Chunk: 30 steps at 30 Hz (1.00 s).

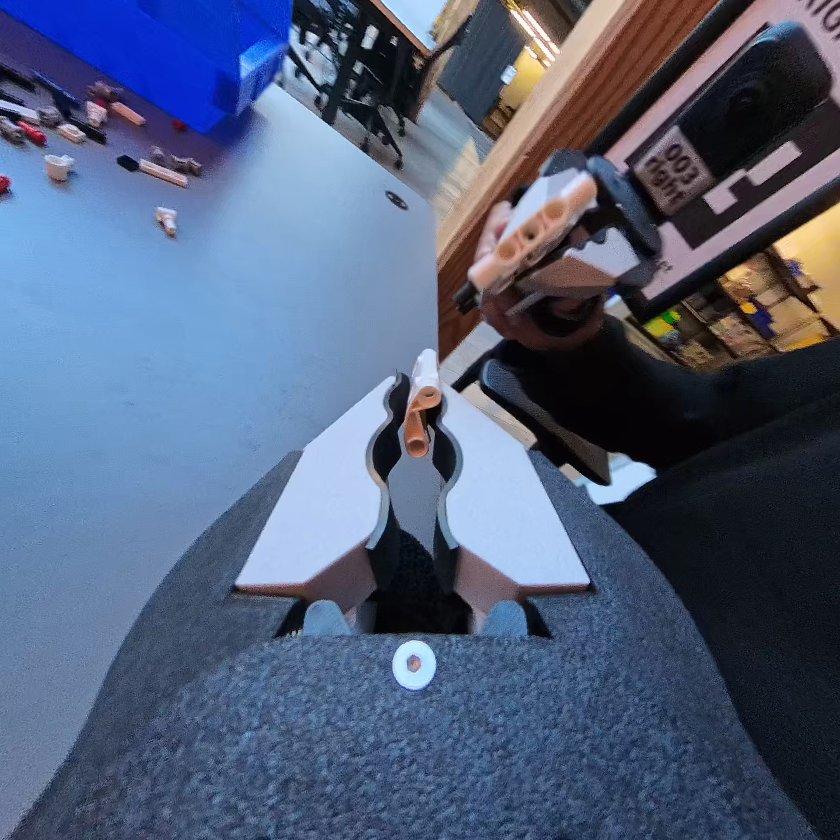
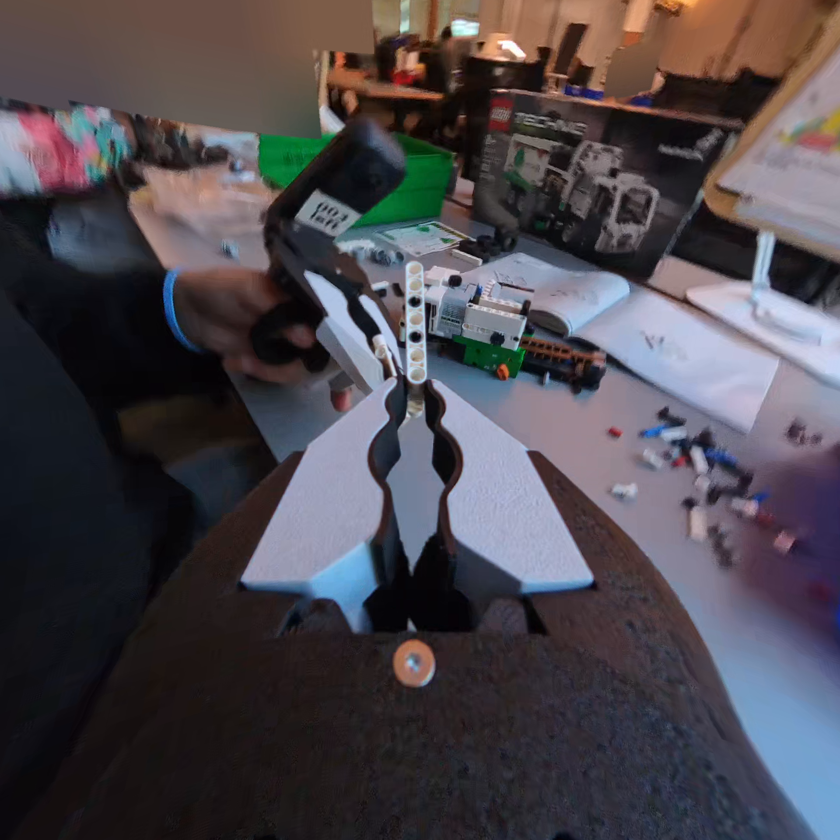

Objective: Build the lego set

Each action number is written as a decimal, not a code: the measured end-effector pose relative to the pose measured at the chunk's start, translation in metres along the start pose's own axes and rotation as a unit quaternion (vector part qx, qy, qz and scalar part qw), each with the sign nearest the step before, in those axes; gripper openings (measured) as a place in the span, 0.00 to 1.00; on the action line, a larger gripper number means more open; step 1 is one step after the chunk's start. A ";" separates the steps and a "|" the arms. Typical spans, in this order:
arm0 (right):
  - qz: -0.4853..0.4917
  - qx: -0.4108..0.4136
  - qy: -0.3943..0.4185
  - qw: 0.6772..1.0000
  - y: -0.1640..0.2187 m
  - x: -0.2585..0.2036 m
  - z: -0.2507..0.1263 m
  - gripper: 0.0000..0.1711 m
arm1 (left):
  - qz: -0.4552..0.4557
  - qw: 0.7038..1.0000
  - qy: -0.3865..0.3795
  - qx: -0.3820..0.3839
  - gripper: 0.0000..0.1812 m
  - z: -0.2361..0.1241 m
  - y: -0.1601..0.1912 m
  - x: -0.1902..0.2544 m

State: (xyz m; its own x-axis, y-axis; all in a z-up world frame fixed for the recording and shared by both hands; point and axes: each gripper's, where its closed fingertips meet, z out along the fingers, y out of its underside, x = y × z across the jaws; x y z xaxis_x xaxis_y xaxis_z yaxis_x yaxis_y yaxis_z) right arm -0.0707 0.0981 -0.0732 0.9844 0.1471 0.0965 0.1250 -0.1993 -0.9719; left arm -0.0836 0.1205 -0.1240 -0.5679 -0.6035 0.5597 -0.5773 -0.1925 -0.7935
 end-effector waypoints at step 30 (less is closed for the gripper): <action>-0.381 0.033 0.021 0.924 0.012 0.016 0.027 0.04 | 0.121 0.991 -0.055 0.022 0.03 0.007 -0.030 -0.032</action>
State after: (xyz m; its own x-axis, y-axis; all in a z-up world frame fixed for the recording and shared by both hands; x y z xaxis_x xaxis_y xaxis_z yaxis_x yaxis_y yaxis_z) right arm -0.0567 0.1242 -0.0888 0.6177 0.1822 0.7650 0.7772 0.0072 -0.6292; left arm -0.0439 0.1400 -0.1196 -0.6180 -0.7161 0.3246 -0.4050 -0.0640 -0.9121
